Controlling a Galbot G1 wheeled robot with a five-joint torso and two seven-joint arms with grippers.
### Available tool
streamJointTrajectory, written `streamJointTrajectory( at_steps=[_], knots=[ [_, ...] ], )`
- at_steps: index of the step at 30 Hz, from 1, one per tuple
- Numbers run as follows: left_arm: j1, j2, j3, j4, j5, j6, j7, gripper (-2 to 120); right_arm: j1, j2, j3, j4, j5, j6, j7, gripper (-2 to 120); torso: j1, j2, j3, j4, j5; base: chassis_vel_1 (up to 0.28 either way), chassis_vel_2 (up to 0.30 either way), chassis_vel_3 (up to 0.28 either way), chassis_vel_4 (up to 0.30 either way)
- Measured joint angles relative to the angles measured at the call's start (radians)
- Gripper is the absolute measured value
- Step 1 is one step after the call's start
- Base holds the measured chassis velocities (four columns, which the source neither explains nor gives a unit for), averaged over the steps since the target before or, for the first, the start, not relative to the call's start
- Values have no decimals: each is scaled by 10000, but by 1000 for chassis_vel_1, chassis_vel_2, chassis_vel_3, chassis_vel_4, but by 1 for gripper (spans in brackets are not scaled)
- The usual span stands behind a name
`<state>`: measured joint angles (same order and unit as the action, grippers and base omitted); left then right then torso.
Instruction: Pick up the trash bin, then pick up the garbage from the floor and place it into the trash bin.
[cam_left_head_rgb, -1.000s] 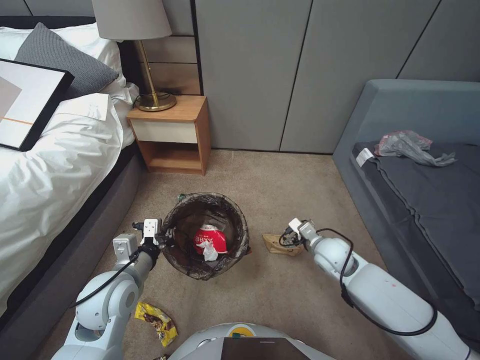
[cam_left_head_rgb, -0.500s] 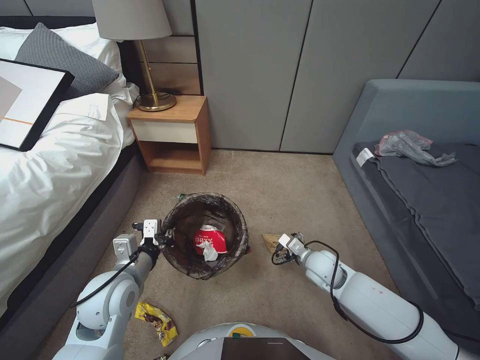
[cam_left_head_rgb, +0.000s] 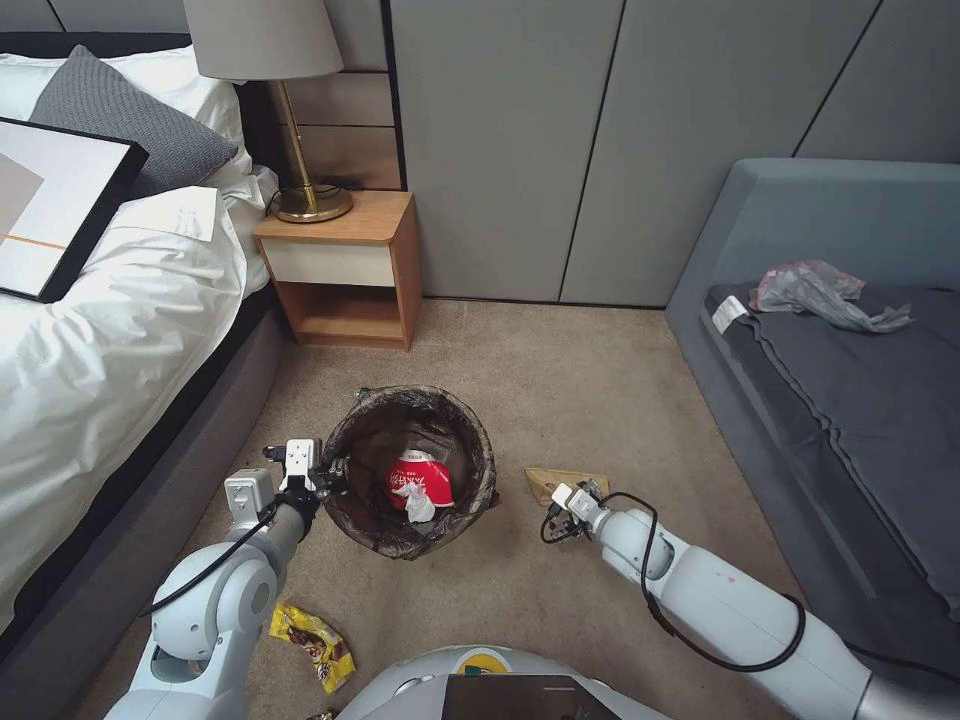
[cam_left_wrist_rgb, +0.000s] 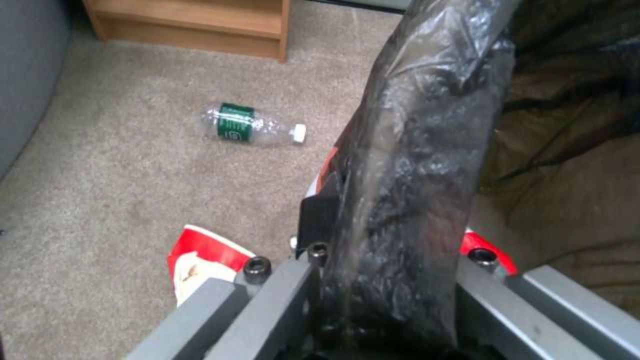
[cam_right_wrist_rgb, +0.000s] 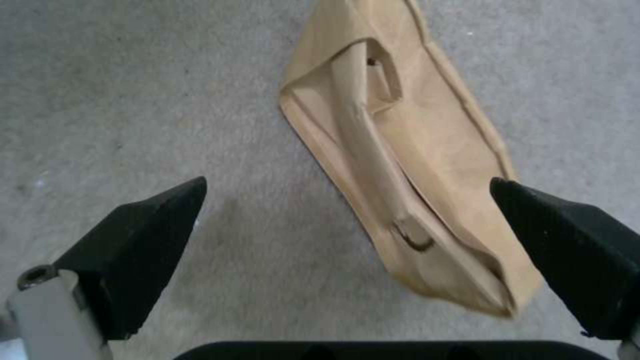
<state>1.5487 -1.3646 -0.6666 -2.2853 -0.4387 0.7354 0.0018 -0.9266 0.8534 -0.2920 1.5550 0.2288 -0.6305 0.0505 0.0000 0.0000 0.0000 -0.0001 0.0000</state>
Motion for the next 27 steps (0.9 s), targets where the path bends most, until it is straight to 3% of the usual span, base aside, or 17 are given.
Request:
streamJointTrajectory(
  at_steps=[10,19,27],
  knots=[
    [22,-18,-93,-29,6,0,2,0,491,496,-189,-1818,-344,989,-586,100,0,-1,0,1,0,0,0,0,0],
    [14,-62,-37,-29,24,0,5,0,589,452,-10,-2099,-424,1434,-1033,99,0,-1,0,0,-1,0,0,0,0],
    [30,-39,-91,-49,29,0,10,0,623,409,56,-2195,-547,1606,-1313,70,0,-1,0,1,-1,0,0,0,0]
  ],
)
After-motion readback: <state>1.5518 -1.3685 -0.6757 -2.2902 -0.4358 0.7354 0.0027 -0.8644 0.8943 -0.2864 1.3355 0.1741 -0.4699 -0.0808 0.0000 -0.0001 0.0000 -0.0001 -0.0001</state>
